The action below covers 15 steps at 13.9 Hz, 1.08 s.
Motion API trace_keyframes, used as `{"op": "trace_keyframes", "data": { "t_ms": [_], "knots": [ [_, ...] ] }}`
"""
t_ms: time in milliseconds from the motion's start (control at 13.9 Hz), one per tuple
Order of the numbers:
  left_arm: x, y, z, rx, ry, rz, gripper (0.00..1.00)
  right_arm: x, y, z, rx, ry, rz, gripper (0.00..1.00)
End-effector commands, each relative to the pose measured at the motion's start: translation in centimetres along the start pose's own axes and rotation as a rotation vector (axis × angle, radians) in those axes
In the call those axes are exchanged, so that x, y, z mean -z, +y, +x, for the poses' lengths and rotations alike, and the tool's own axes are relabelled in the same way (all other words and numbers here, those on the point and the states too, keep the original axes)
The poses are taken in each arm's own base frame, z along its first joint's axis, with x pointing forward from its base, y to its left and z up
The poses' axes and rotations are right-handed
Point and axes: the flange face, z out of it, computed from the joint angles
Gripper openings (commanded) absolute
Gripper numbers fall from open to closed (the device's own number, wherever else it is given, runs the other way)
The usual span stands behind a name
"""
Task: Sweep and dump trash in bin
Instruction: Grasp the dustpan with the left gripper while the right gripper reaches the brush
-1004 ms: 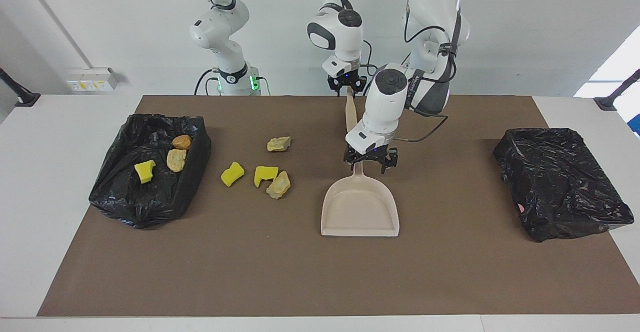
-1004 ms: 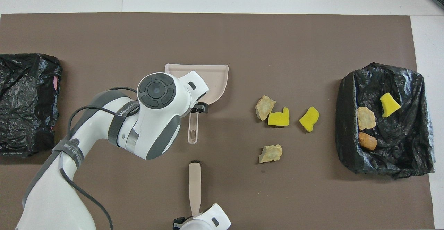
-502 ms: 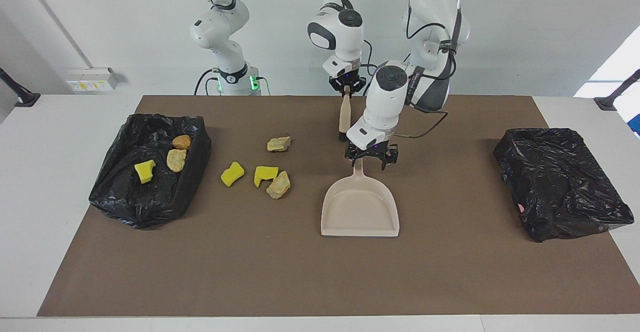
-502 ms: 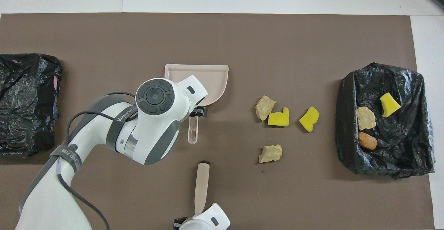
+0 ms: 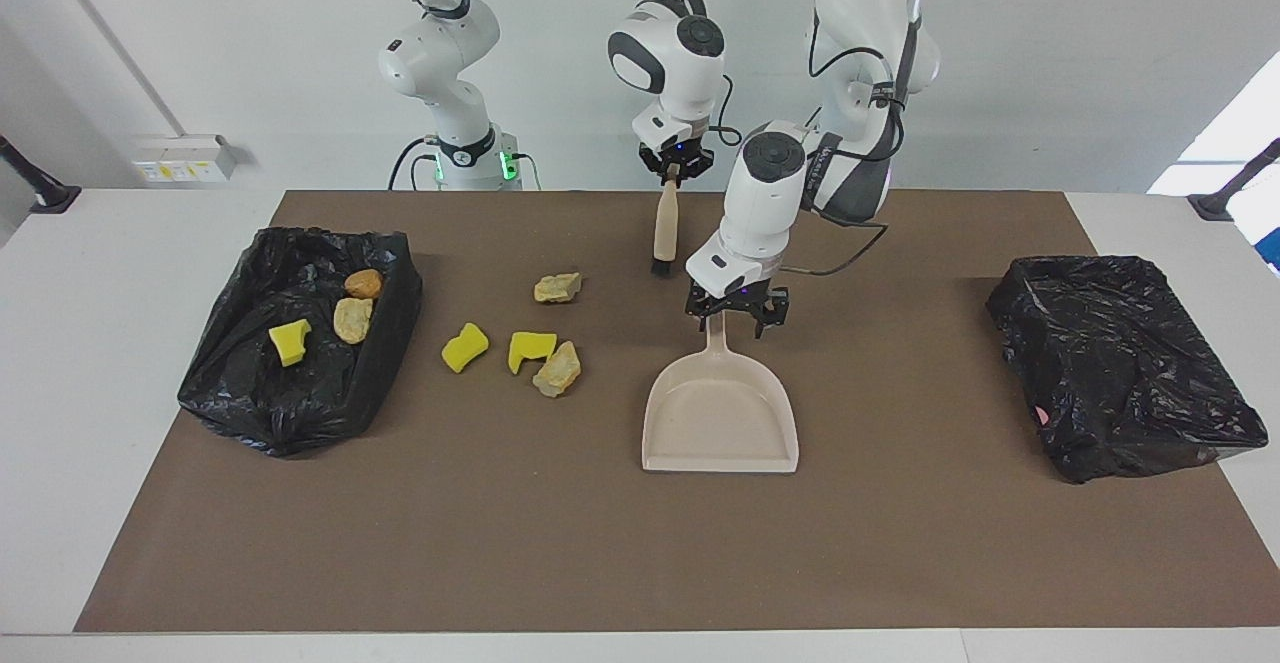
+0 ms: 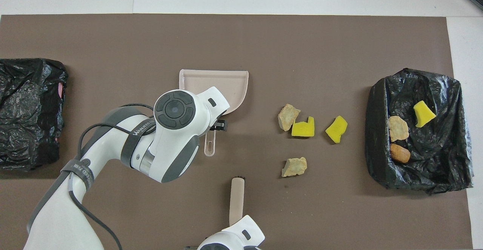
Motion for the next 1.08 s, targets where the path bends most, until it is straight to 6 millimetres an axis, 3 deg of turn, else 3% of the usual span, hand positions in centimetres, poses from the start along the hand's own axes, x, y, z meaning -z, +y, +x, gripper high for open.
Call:
{"op": "trace_keyframes", "data": {
  "t_ms": [0,215,359,502,789,1004],
  "knots": [
    [-0.3,0.0,-0.6,0.015,0.008,-0.007,0.92,3.2,3.5,1.1,0.048,-0.026,0.011,0.0],
    [-1.0,0.0,-0.9,0.003,0.004,-0.005,0.92,6.1,7.4,3.2,0.083,-0.042,0.018,0.0],
    [-2.4,1.3,-1.0,-0.012,0.009,-0.008,0.9,7.3,9.9,4.6,0.105,-0.061,0.017,0.0],
    [-2.3,1.6,-0.7,-0.016,0.023,-0.014,0.66,8.1,11.9,6.3,0.11,-0.082,0.015,0.0],
    [-1.8,1.8,-0.4,-0.032,0.038,0.001,0.46,8.7,16.4,10.0,0.079,-0.12,0.013,0.0],
    [-1.3,1.7,-0.3,-0.109,0.055,0.086,0.23,8.0,20.3,13.0,0.061,-0.117,-0.013,0.0]
  ]
}}
